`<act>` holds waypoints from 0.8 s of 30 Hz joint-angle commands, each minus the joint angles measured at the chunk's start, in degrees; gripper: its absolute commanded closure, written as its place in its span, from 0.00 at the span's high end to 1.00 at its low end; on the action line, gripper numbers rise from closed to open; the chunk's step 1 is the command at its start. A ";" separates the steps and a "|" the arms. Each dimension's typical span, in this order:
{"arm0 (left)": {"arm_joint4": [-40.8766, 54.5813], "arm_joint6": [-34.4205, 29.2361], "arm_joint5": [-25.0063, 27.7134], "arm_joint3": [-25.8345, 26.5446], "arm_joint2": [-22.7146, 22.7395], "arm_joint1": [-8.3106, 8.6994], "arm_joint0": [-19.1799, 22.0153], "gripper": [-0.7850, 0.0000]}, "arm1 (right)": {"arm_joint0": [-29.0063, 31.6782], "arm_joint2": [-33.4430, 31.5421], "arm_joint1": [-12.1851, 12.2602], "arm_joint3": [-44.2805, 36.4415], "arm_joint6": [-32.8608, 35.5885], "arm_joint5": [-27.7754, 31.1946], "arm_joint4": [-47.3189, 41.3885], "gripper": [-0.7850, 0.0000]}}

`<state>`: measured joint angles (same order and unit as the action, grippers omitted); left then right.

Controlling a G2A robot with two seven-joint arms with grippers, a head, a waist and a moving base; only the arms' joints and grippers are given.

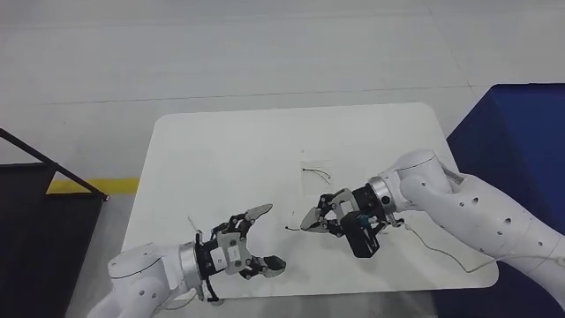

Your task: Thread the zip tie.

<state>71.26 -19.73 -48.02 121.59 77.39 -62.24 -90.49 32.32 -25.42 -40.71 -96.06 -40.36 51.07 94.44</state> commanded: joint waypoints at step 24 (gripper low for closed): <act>4.70 5.06 -0.23 -1.29 -3.71 -0.20 2.91 0.00 | 2.76 -3.68 -1.04 -2.29 0.61 2.50 1.96 0.00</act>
<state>75.91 -14.58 -48.30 120.29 73.67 -62.46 -87.59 34.98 -28.94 -41.76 -98.29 -39.62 53.49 96.23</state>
